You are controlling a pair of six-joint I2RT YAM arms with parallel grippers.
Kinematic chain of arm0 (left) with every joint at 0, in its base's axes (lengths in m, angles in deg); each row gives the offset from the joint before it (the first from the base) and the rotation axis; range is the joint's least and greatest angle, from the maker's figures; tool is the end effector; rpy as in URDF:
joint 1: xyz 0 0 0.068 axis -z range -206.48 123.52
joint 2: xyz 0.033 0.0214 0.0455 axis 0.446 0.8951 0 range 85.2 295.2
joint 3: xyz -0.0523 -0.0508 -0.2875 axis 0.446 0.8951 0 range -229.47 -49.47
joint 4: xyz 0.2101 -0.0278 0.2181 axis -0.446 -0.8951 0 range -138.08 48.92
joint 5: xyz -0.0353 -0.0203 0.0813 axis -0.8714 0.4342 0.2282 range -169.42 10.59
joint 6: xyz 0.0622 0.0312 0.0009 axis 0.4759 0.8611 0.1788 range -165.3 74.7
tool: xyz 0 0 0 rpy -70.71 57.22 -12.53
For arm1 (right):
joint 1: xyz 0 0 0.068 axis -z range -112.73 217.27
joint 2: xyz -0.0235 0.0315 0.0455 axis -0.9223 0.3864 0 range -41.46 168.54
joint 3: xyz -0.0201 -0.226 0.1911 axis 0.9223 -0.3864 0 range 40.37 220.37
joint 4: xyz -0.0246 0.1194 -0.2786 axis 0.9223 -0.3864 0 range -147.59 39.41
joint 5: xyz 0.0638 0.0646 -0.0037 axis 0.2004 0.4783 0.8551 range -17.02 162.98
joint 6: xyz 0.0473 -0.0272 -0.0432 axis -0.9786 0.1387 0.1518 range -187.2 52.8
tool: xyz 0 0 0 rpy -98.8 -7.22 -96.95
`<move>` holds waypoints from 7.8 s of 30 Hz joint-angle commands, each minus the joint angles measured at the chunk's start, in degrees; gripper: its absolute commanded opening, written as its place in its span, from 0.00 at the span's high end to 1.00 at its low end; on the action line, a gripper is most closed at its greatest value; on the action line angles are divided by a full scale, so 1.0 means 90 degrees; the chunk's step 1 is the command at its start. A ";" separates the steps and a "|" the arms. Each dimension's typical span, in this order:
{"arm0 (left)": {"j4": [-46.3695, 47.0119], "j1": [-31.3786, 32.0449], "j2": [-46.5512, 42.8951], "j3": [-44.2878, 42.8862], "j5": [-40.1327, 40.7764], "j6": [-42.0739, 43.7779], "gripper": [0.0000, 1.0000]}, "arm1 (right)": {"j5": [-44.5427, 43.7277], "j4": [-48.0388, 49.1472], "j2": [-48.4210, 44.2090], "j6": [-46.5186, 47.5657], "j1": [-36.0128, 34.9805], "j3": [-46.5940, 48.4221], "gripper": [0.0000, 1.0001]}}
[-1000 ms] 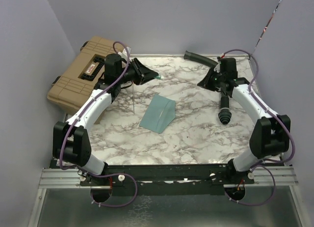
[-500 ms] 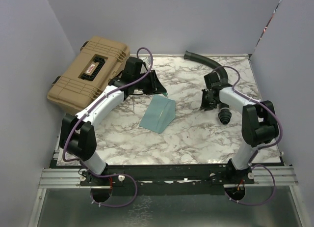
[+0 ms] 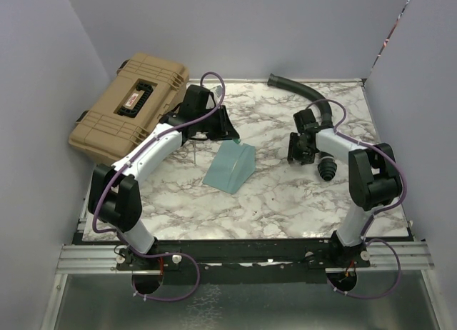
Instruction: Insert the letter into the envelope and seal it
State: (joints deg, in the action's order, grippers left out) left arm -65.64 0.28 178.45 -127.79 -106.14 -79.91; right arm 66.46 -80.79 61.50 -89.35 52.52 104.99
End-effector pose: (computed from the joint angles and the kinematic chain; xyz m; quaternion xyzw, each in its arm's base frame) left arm 0.3709 -0.2156 0.3056 0.0381 0.8846 -0.3916 0.2503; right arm 0.3857 0.0949 0.1407 0.0739 0.9782 0.0058 0.1941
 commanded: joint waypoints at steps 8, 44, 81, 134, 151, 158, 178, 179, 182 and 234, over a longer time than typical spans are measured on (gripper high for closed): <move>-0.0103 0.0034 0.0086 -0.0365 0.0236 0.0125 1.00 | -0.0065 -0.0536 -0.0391 -0.0139 -0.0032 0.0388 0.41; 0.0325 0.0188 -0.0244 -0.0232 -0.1740 -0.0429 1.00 | 0.6007 0.2424 -0.2432 0.2121 -0.1288 0.0024 0.36; 0.4468 0.0220 -0.1762 0.1785 0.0265 -0.2448 0.48 | 0.5300 0.6565 -0.2407 -0.3097 -0.1389 -0.0264 1.00; 0.4888 -0.0153 -0.1599 0.2086 -0.1284 -0.2030 0.64 | 0.5853 0.8057 -0.2022 -0.3822 -0.1389 -0.0449 1.00; 0.3843 -0.0180 -0.1739 0.1860 -0.0980 0.0561 1.00 | 0.4199 0.3438 -0.3089 -0.1323 -0.1379 0.0560 0.25; 0.3947 -0.0180 -0.1561 0.1669 -0.1922 0.0822 1.00 | 0.4006 0.2381 -0.2372 -0.0819 -0.1394 0.1833 0.36; 0.4417 -0.0183 -0.1395 0.1418 -0.3014 0.0109 1.00 | 0.5540 0.1564 -0.1691 -0.0101 -0.1497 0.2466 0.39; 0.4420 -0.0182 -0.1379 0.1415 -0.3035 0.0092 1.00 | 0.5642 0.1552 -0.1702 -0.0113 -0.1497 0.2452 0.40; 0.4432 -0.0190 -0.1412 0.1418 -0.3051 0.0107 1.00 | 0.5664 0.1447 -0.1697 -0.0173 -0.1497 0.2433 0.58; 0.3883 -0.0161 -0.1095 0.0805 -0.4746 0.0837 1.00 | 0.8063 -0.0795 -0.1230 0.2739 -0.1111 0.3410 0.50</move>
State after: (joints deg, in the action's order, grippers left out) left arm -33.66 -1.64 171.32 -118.98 -143.73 -72.72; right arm 134.21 -85.44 49.02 -66.62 43.30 135.32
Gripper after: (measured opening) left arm 0.151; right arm 0.500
